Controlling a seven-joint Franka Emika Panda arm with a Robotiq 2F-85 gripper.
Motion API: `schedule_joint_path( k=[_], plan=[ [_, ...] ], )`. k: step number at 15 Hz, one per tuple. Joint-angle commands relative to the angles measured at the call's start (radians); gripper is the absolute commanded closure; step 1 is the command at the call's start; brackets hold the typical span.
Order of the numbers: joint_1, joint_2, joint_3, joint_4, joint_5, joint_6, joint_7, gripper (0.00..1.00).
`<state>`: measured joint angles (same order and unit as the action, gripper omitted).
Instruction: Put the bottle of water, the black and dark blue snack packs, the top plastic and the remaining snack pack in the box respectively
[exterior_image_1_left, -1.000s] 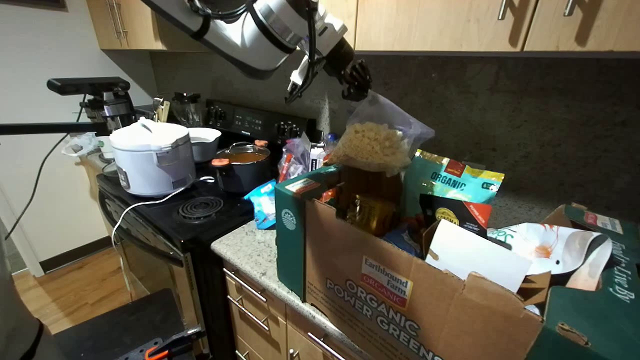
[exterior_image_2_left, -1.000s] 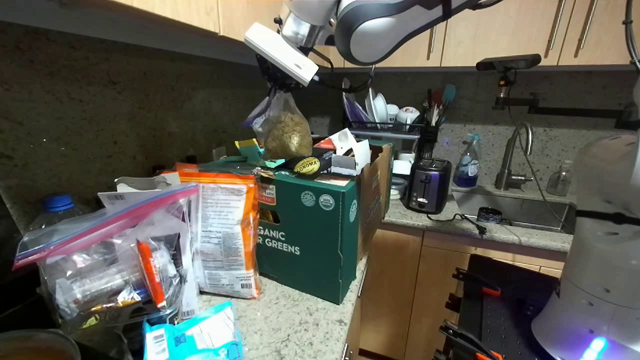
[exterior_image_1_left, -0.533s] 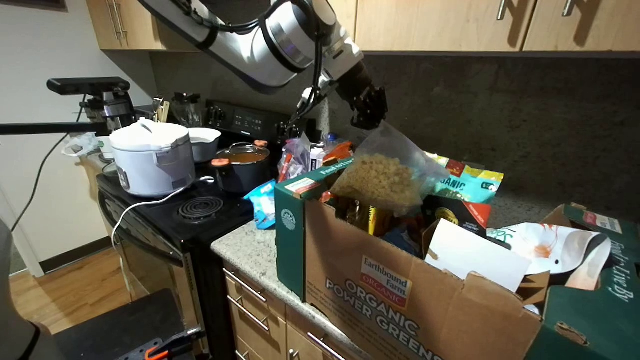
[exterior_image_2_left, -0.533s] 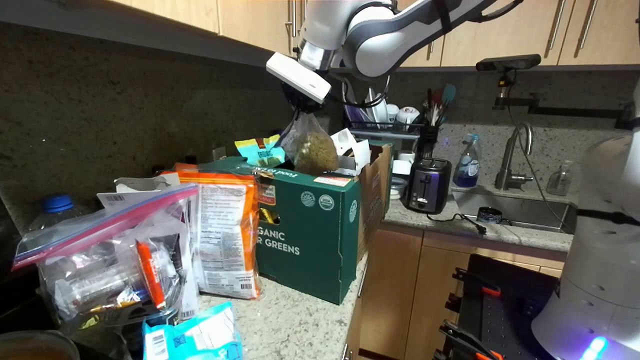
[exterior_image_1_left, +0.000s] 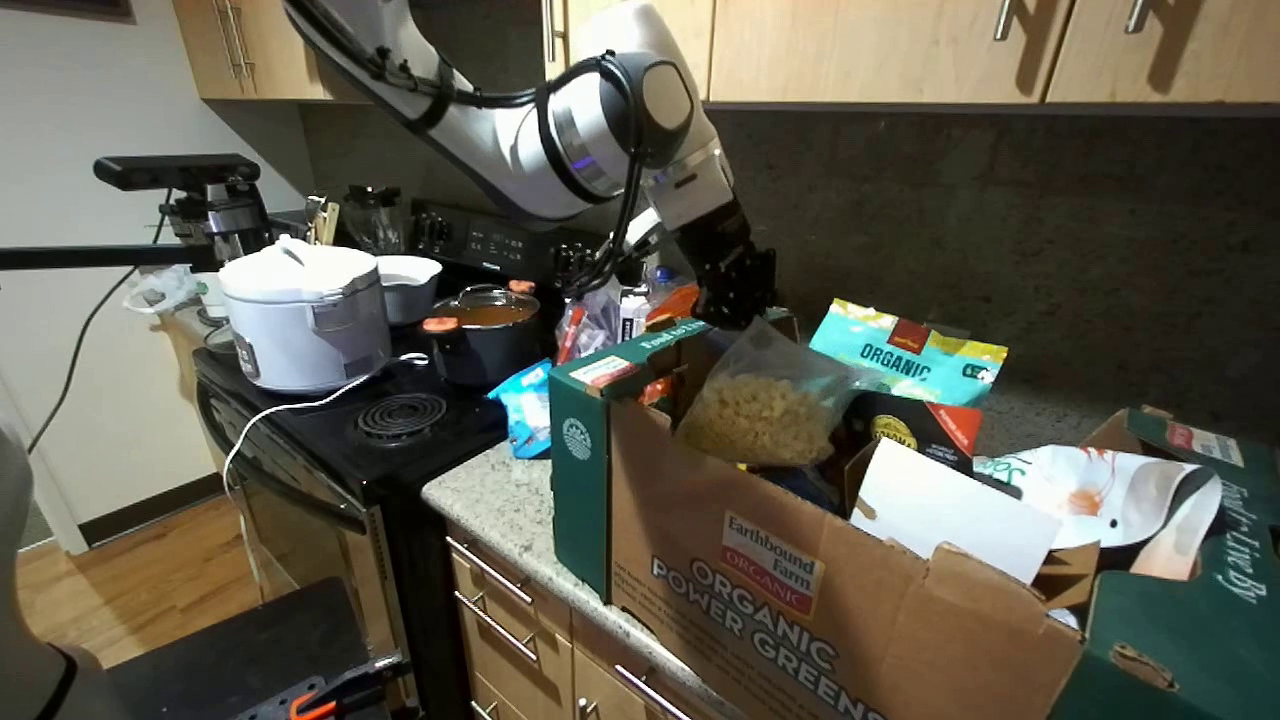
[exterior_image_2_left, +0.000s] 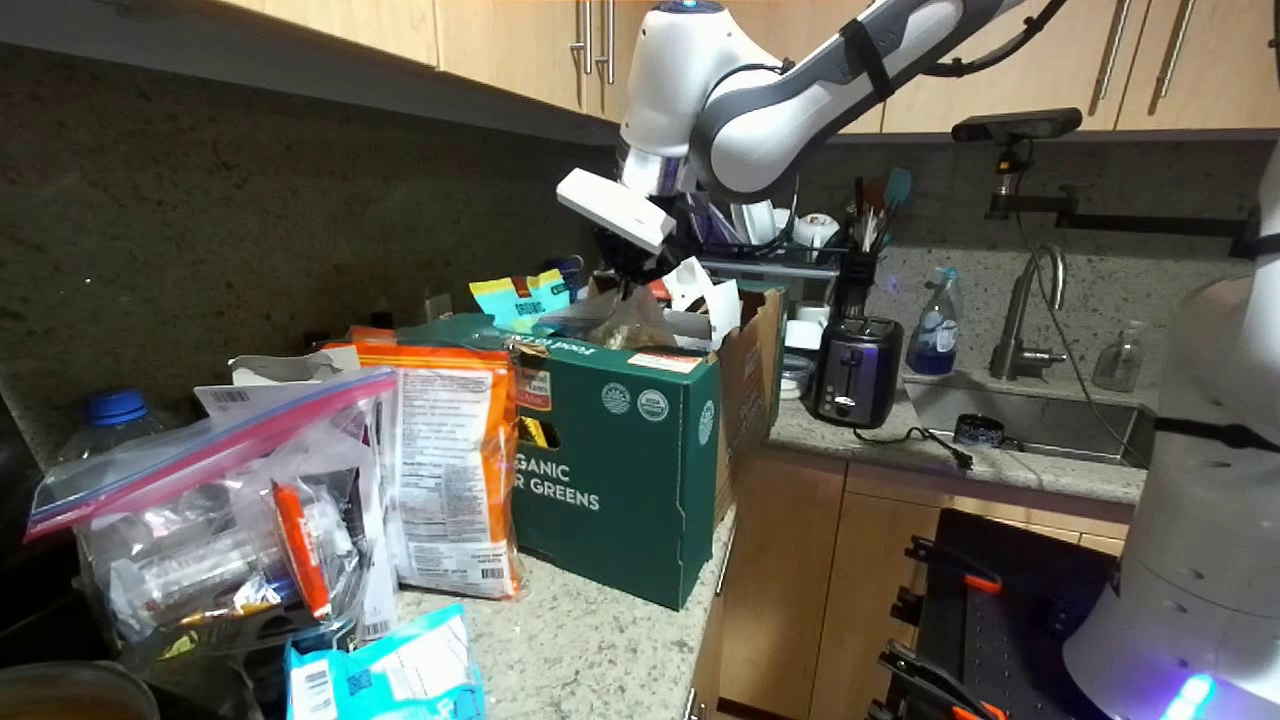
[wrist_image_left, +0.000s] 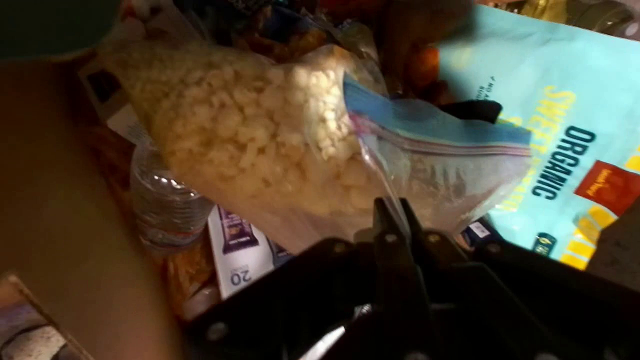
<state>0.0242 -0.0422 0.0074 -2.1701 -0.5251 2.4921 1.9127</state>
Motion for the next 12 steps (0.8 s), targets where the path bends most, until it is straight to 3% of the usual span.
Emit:
schedule_joint_path(
  k=[1, 3, 4, 7, 12],
  plan=[
    [-0.015, 0.0, 0.003, -0.049, 0.081, -0.011, 0.005, 1.0],
    [-0.015, -0.002, 0.0, -0.072, 0.125, -0.003, -0.005, 1.0],
    [-0.015, -0.006, 0.0, -0.079, 0.139, -0.004, -0.004, 0.77],
    [-0.016, -0.025, 0.001, -0.084, 0.167, 0.002, 0.0, 0.6],
    [0.004, -0.052, 0.03, -0.04, 0.215, -0.008, -0.058, 0.2]
  ],
)
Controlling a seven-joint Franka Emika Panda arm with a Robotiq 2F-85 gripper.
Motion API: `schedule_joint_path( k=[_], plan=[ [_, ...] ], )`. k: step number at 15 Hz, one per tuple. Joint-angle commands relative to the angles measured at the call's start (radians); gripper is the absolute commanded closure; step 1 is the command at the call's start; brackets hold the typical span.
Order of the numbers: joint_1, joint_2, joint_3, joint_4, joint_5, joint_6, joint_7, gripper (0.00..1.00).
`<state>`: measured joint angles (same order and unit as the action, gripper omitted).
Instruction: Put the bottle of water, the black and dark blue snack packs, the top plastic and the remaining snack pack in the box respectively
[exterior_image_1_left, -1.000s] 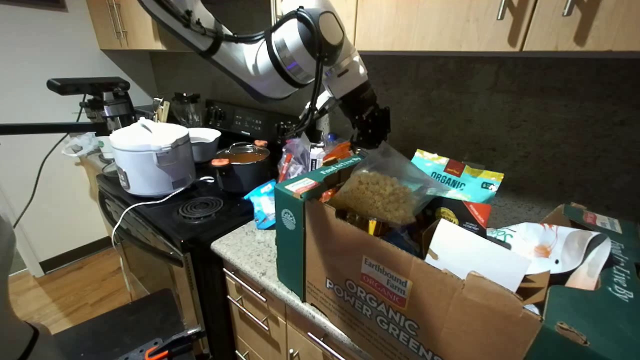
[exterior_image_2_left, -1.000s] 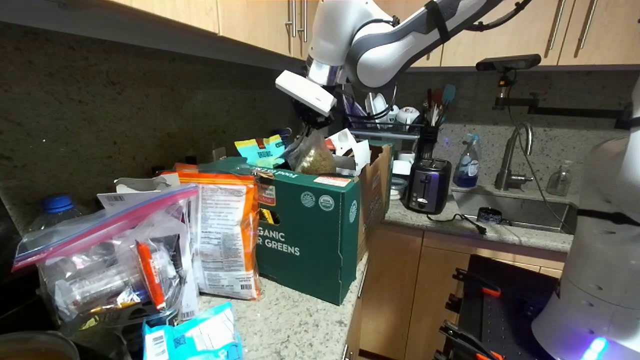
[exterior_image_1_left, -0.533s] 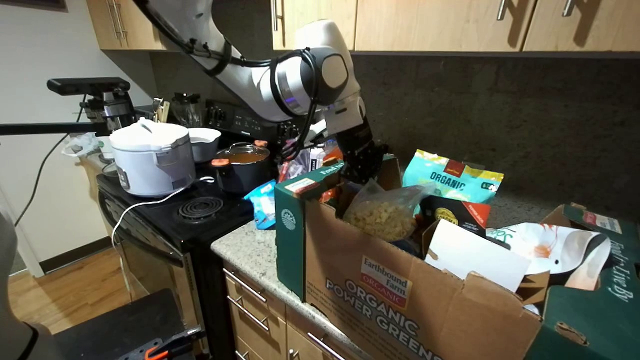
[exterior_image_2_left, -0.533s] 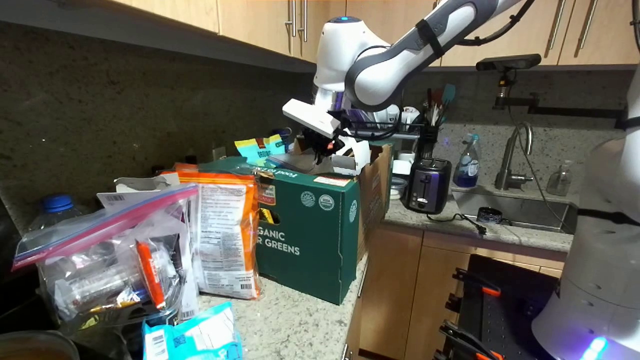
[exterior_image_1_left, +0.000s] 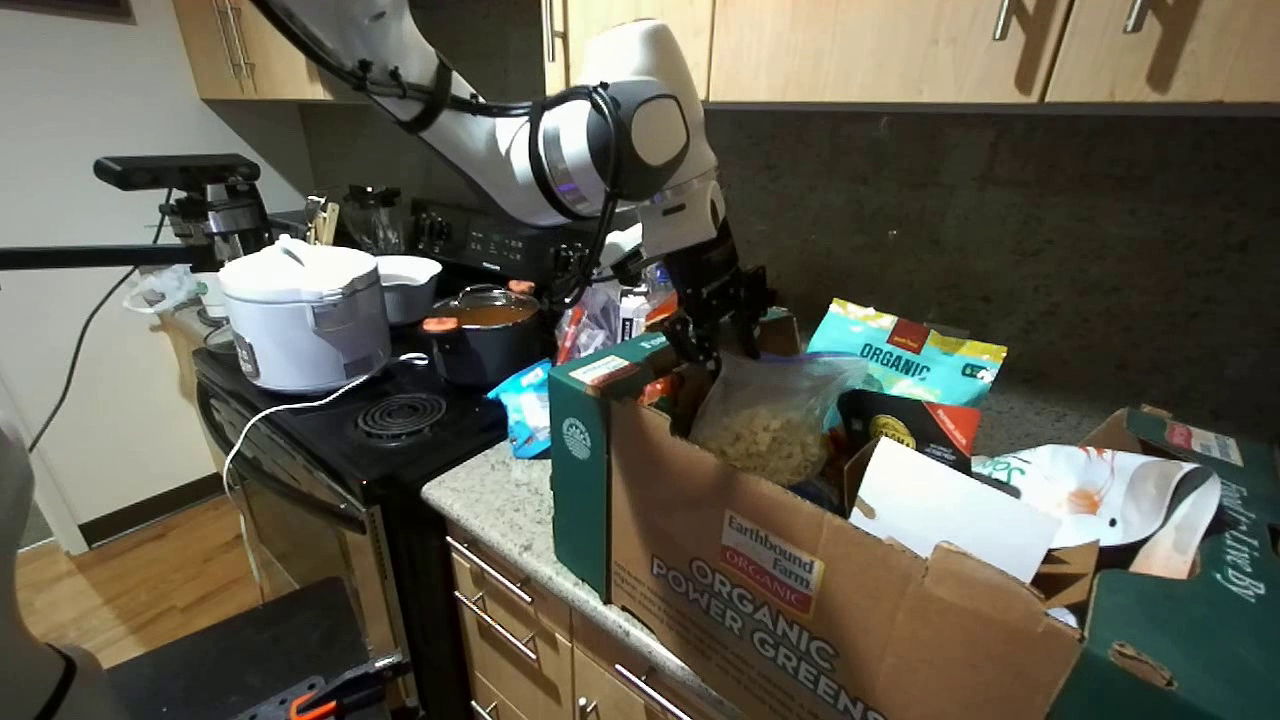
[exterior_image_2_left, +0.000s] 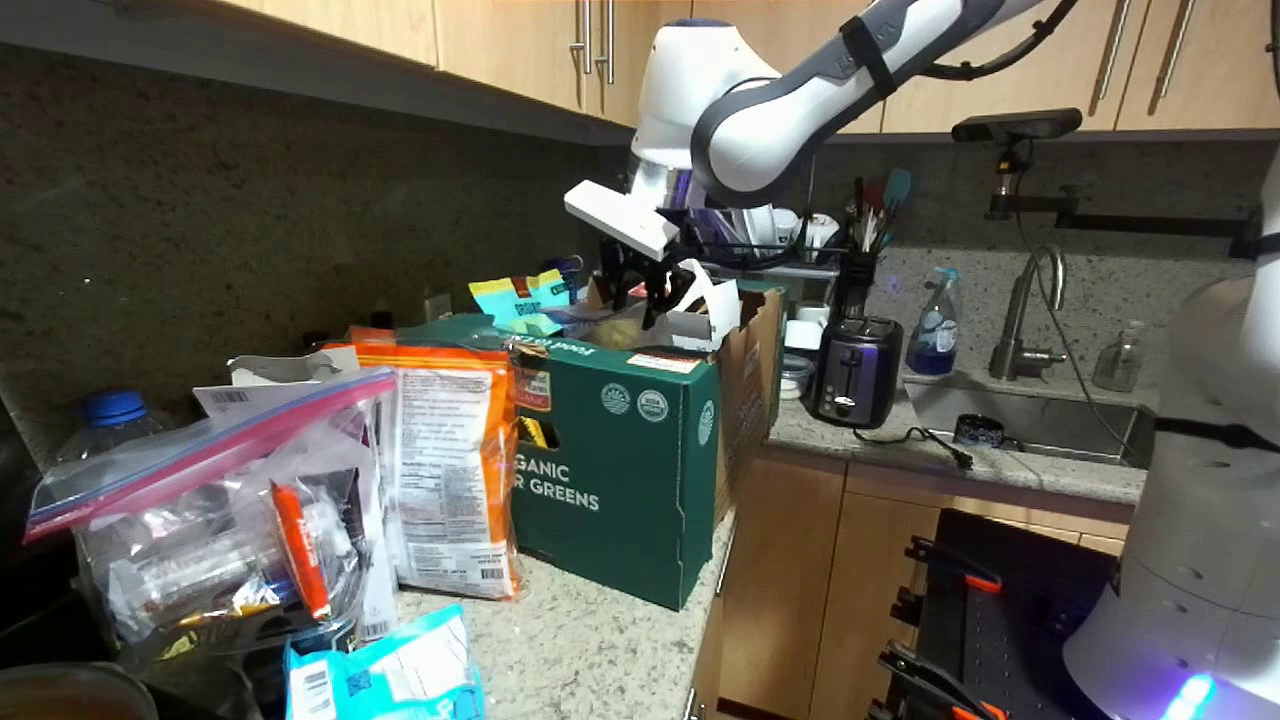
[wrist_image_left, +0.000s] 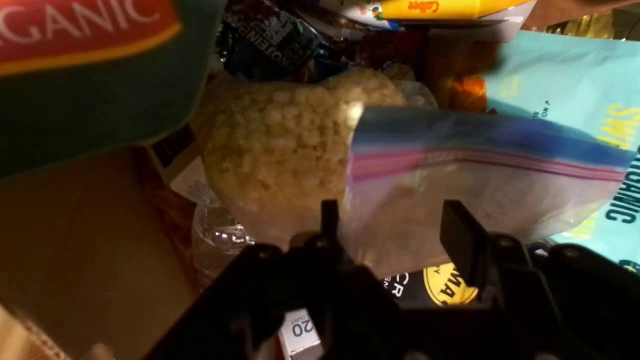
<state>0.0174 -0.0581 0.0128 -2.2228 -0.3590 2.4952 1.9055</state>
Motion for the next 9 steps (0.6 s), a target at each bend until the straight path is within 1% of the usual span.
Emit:
schedule_joint_path(
  k=[1, 3, 5, 9],
  plan=[
    [0.02, -0.037, 0.035, 0.025, 0.067, -0.017, -0.084, 0.13],
    [0.042, -0.032, 0.06, 0.052, 0.122, -0.033, -0.176, 0.01],
    [0.071, -0.016, 0.084, 0.083, 0.218, -0.053, -0.308, 0.0],
    [0.129, 0.016, 0.13, 0.138, 0.408, -0.135, -0.541, 0.0]
  ],
)
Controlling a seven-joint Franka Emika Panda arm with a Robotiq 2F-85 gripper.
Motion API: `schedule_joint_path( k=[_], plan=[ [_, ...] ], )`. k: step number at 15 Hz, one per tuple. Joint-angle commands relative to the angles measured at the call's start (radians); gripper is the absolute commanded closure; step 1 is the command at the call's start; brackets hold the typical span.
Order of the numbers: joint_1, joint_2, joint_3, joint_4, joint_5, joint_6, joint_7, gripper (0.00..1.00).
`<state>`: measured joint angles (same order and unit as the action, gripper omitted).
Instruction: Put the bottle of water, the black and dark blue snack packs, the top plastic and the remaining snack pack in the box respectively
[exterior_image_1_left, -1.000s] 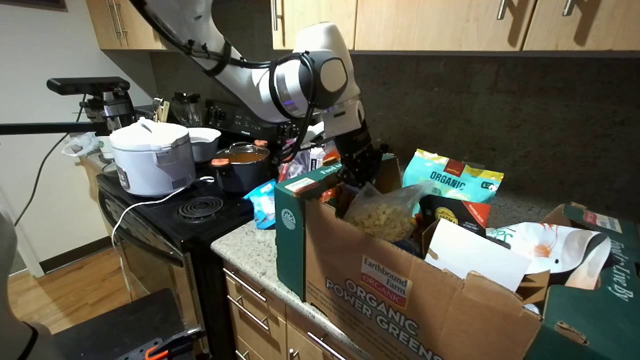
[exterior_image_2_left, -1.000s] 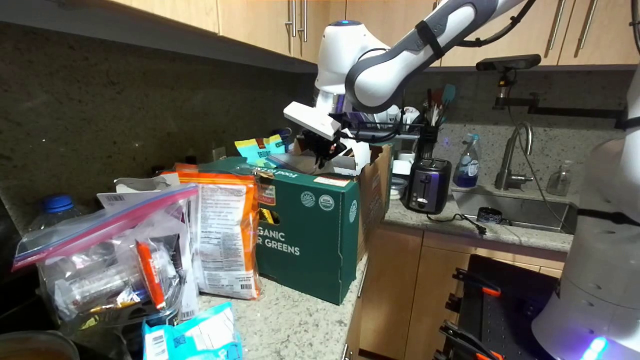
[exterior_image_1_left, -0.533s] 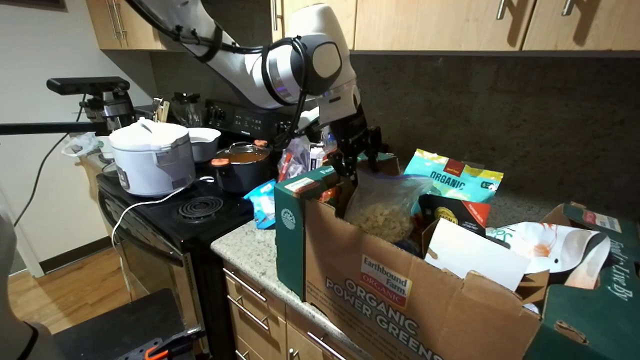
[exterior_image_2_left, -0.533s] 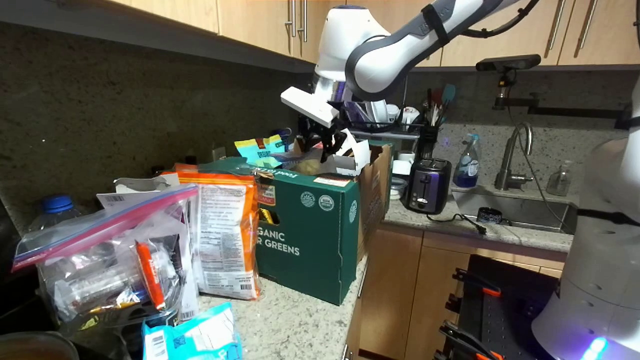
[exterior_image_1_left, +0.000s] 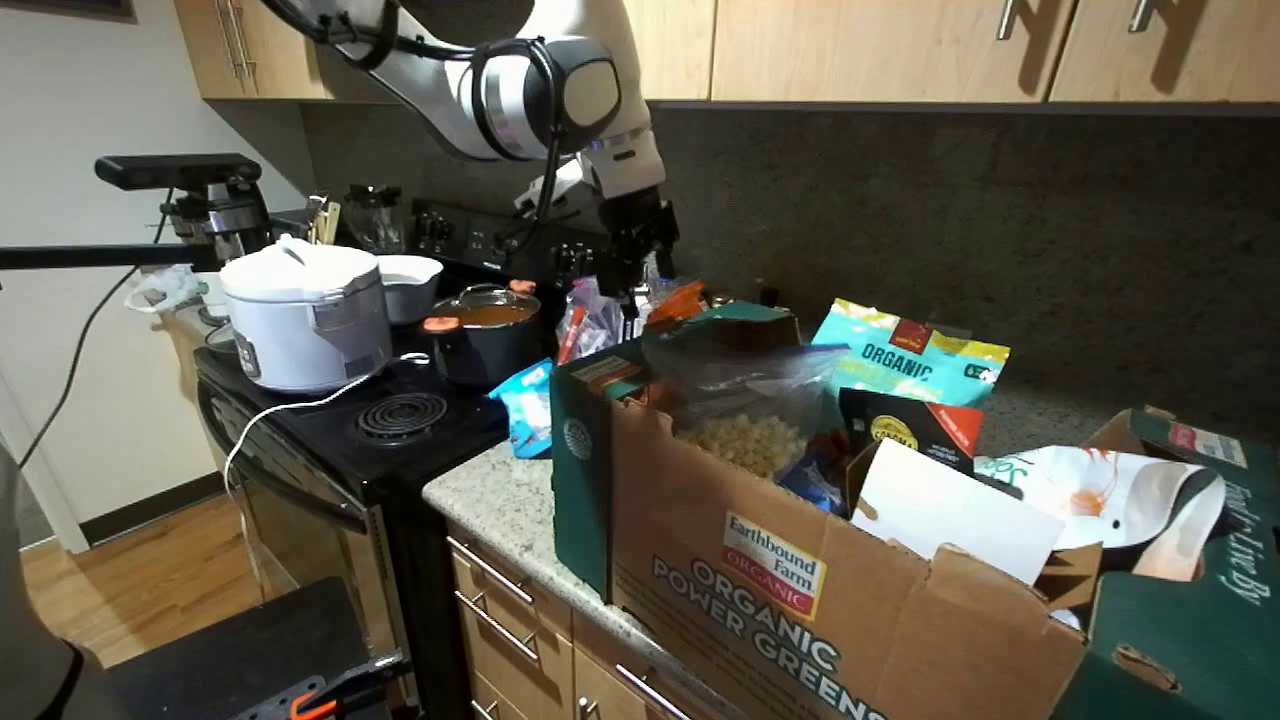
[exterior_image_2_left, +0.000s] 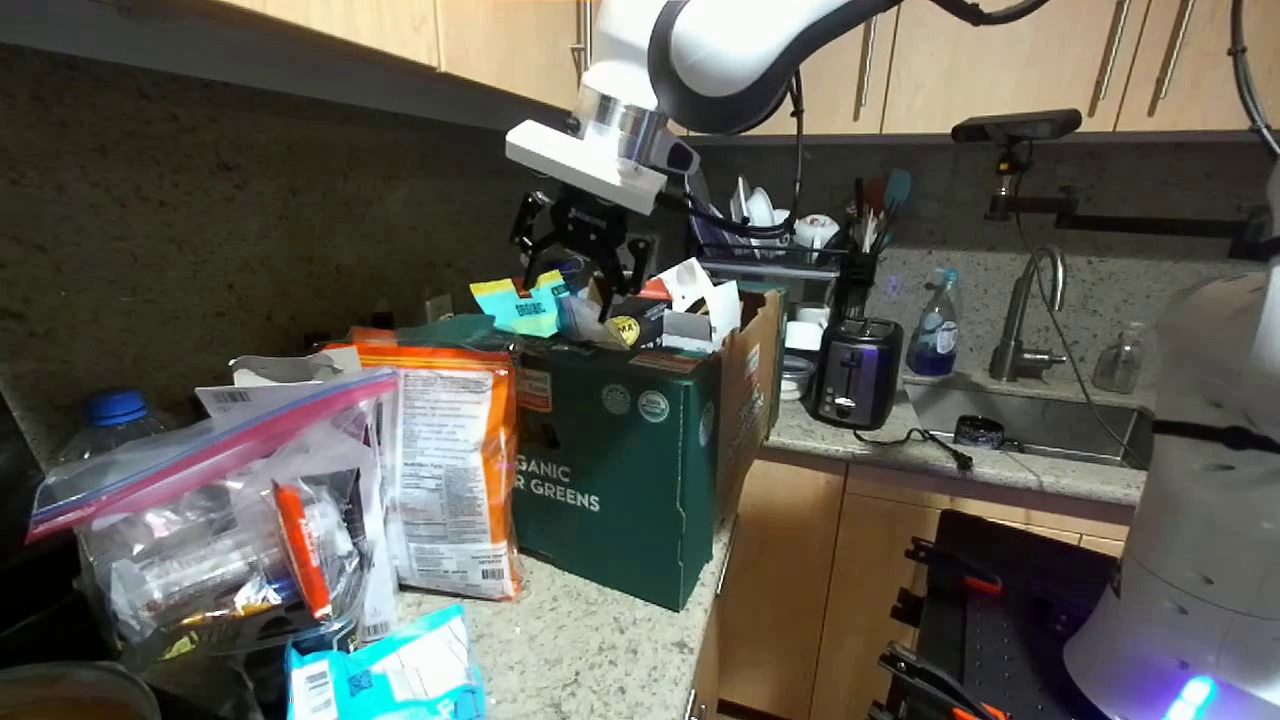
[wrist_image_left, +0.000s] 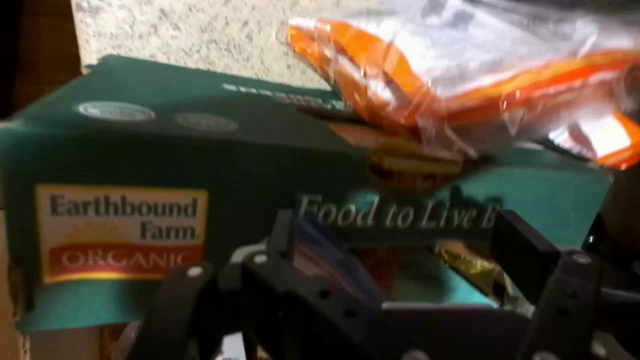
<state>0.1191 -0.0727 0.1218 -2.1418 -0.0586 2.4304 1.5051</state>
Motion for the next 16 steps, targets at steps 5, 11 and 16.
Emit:
schedule_joint_path(
  k=[5, 11, 16],
  plan=[
    [0.069, 0.095, 0.057, 0.15, 0.295, -0.219, -0.381, 0.0],
    [0.08, 0.251, 0.073, 0.29, 0.42, -0.41, -0.56, 0.0],
    [0.101, 0.306, 0.062, 0.307, 0.392, -0.463, -0.598, 0.0]
  ],
)
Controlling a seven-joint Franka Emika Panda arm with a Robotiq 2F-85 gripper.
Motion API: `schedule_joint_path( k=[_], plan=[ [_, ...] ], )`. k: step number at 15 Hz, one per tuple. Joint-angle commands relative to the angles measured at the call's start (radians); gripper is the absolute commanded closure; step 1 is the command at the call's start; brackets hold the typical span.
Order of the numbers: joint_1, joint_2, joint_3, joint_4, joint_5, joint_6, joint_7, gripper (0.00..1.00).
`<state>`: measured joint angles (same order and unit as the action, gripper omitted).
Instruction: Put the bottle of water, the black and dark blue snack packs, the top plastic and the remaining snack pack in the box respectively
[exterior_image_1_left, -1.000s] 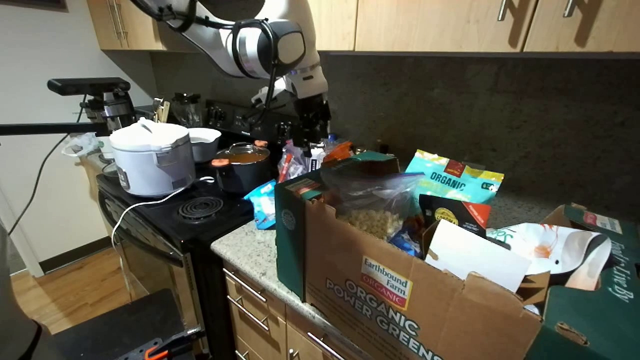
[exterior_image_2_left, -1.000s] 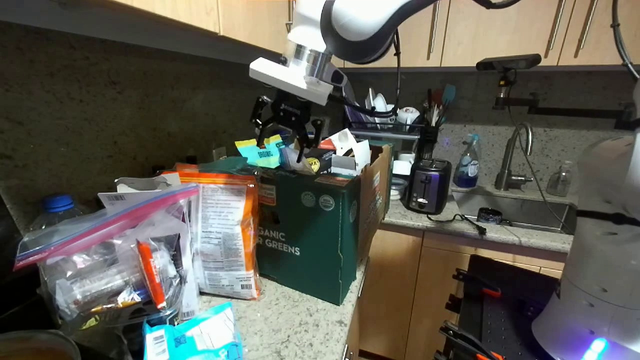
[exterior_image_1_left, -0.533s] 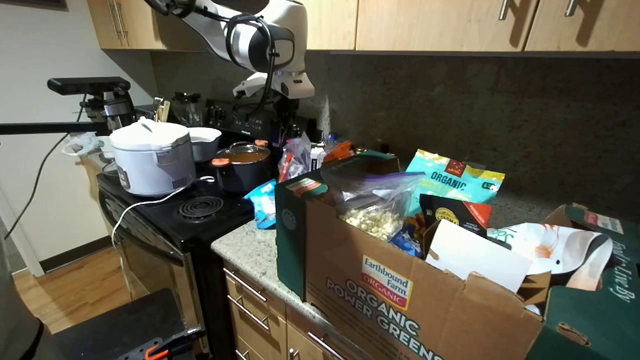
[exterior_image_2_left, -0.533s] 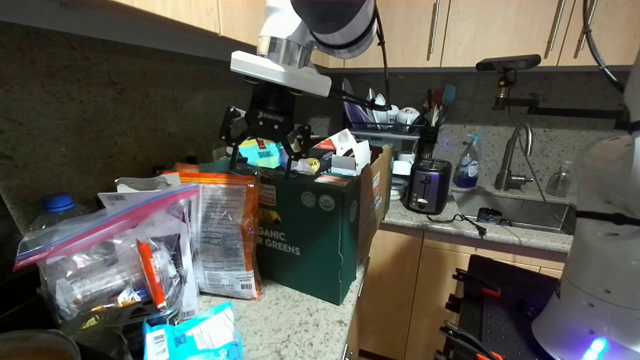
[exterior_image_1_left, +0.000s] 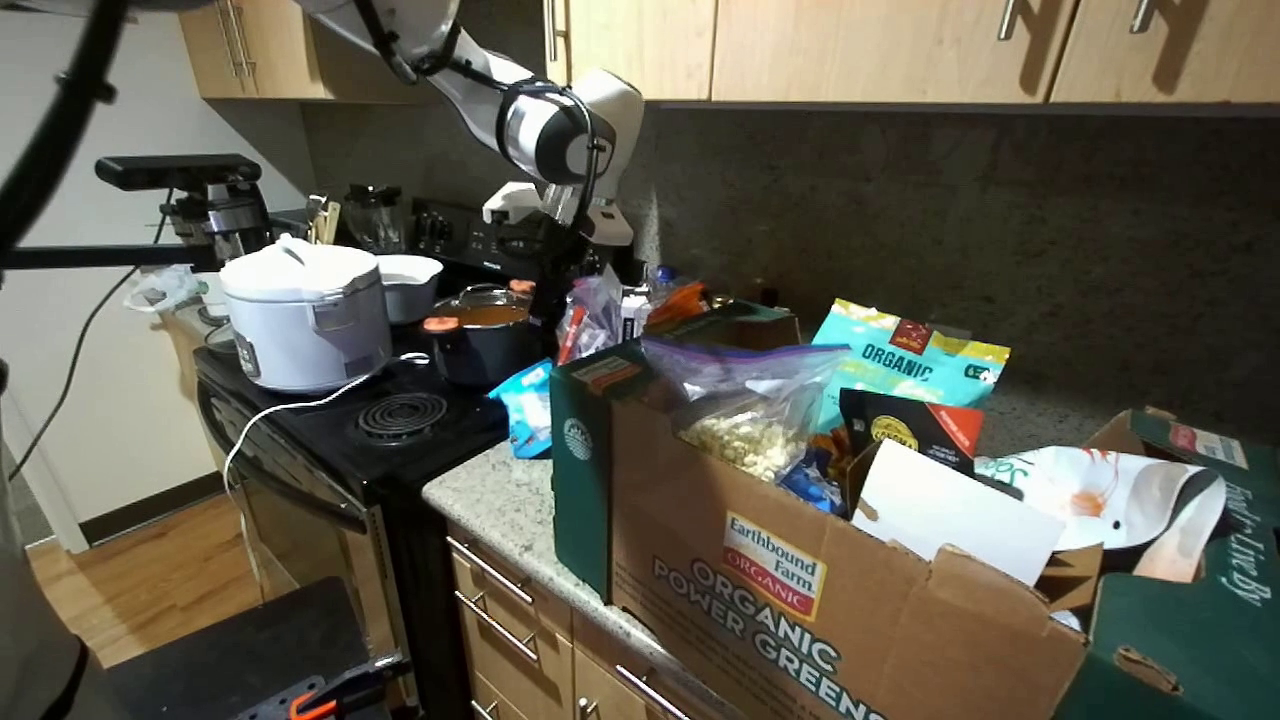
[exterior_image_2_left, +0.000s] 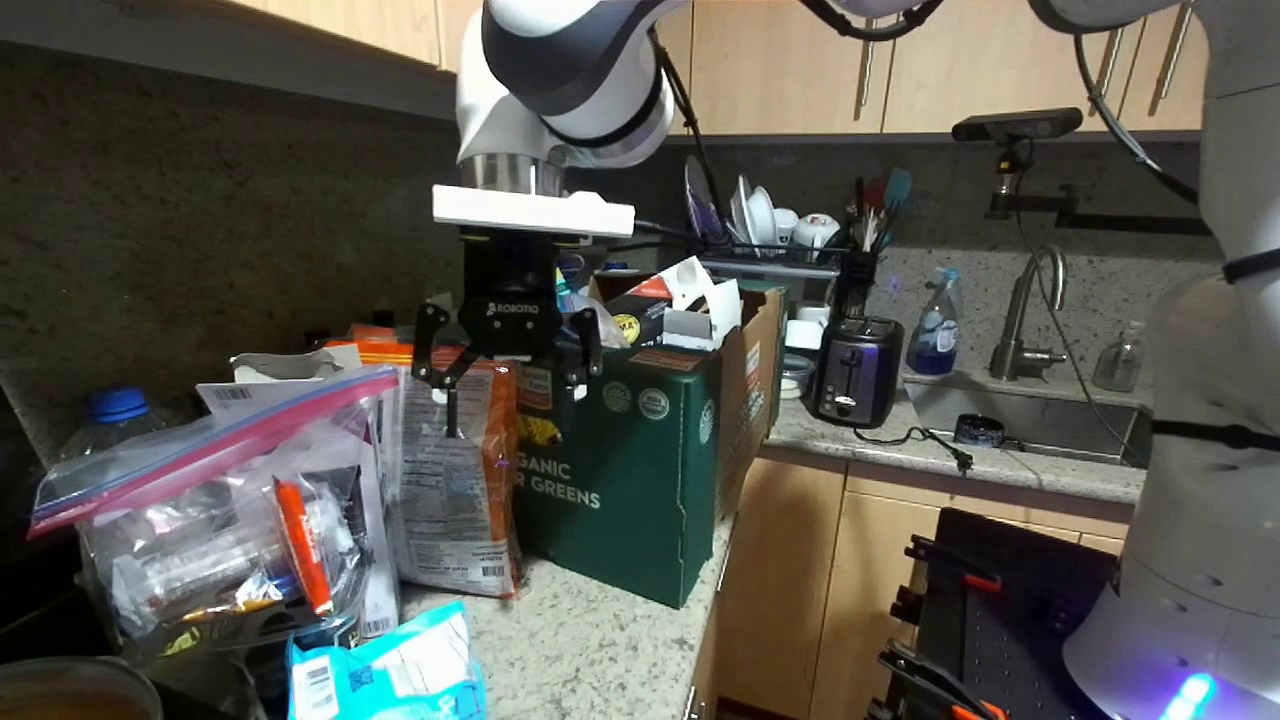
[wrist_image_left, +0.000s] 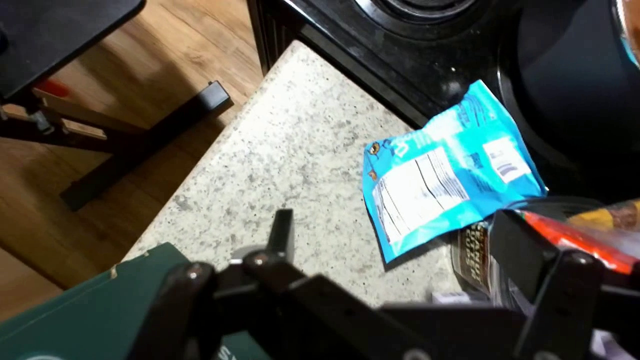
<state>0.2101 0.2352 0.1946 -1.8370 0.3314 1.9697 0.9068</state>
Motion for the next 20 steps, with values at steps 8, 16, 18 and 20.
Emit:
schedule_joint_path(
  k=[8, 16, 18, 20],
  plan=[
    [0.021, 0.065, -0.016, 0.053, 0.004, -0.011, -0.007, 0.0],
    [0.064, 0.124, -0.016, 0.006, 0.032, 0.234, 0.158, 0.0],
    [0.078, 0.143, -0.02, -0.013, 0.029, 0.319, 0.226, 0.0],
    [0.083, 0.163, -0.017, -0.033, 0.038, 0.382, 0.275, 0.0]
  ],
)
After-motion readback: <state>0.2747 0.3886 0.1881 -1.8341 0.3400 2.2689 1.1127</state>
